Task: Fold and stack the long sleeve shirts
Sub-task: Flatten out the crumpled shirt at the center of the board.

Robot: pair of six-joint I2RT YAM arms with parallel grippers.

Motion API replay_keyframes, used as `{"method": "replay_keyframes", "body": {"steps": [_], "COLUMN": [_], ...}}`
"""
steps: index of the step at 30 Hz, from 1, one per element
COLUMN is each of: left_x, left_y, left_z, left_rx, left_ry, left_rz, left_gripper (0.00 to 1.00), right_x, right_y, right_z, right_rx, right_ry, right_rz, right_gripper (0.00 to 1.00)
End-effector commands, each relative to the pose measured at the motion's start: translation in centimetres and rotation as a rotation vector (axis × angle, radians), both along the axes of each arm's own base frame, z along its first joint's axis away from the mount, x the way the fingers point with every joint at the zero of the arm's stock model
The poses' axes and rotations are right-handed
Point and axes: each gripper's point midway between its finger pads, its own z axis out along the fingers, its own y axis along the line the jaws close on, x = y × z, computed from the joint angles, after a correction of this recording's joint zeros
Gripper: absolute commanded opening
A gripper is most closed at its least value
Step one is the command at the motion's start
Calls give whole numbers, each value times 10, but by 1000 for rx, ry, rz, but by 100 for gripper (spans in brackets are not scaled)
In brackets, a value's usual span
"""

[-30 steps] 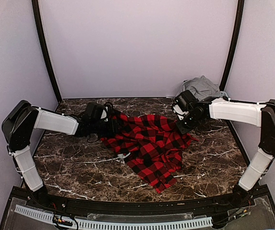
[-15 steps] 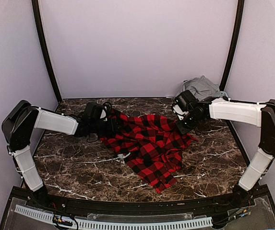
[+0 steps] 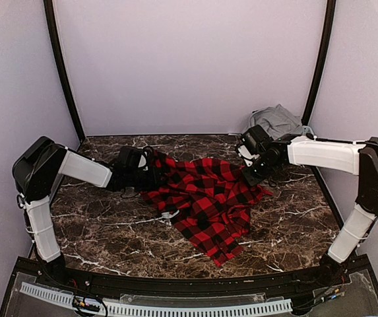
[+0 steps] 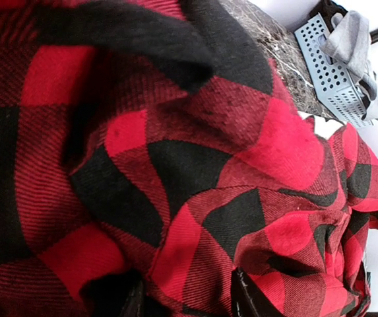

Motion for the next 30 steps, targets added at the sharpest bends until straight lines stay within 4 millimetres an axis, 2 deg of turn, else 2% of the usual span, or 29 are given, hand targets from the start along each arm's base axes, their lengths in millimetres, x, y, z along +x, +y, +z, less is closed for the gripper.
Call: {"method": "replay_keyframes", "body": {"steps": [1, 7, 12, 16, 20, 24, 27, 30], "left_x": [12, 19, 21, 18, 9, -4, -6, -11], "left_y": [-13, -18, -14, 3, 25, 50, 63, 69], "left_z": [21, 28, 46, 82, 135, 188, 207, 217], "left_rx": [-86, -119, -160, -160, -126, -72, -59, -56], "left_ry": [-49, -69, -97, -151, -223, -301, -333, -349], "left_rz": [-25, -41, -66, -67, -76, -64, -57, -54], "left_gripper": [39, 26, 2, 0, 0, 0, 0, 0], "right_x": [2, 1, 0, 1, 2, 1, -5, -15], "right_y": [0, -3, -10, -21, -25, -19, -11, -5], "right_z": [11, 14, 25, 35, 52, 67, 64, 48], "right_rx": [29, 22, 16, 5, 12, 53, 102, 138], "right_ry": [-33, -44, -71, -90, -121, -145, -130, -87], "right_rz": [-4, -9, -23, -46, -58, -33, 11, 30], "right_gripper": [0, 0, 0, 0, 0, 0, 0, 0]}}
